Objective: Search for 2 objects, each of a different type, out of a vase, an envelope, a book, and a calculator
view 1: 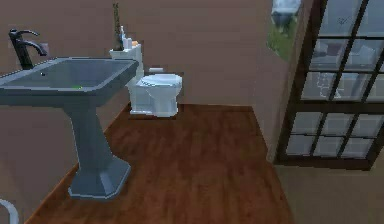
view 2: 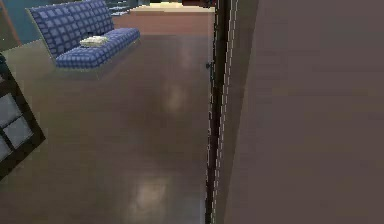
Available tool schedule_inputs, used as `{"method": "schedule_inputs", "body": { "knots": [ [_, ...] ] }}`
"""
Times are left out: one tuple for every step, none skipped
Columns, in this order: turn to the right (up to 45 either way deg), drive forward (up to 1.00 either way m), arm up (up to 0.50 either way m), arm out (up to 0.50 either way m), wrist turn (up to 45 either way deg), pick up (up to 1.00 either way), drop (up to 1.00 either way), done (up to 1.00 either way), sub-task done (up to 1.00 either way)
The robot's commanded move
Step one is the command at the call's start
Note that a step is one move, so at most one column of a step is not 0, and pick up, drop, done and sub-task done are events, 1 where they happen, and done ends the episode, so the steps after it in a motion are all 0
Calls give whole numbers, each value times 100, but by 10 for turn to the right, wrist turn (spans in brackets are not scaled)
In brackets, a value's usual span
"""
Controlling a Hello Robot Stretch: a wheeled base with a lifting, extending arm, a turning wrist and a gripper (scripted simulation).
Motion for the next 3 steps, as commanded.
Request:
{"method": "schedule_inputs", "body": {
  "knots": [
    [0,5,0,0,0,0,0,0,0],
    [450,0,0,0,0,0,0,0,0],
    [0,70,0,0,0,0,0,0,0]
  ]
}}
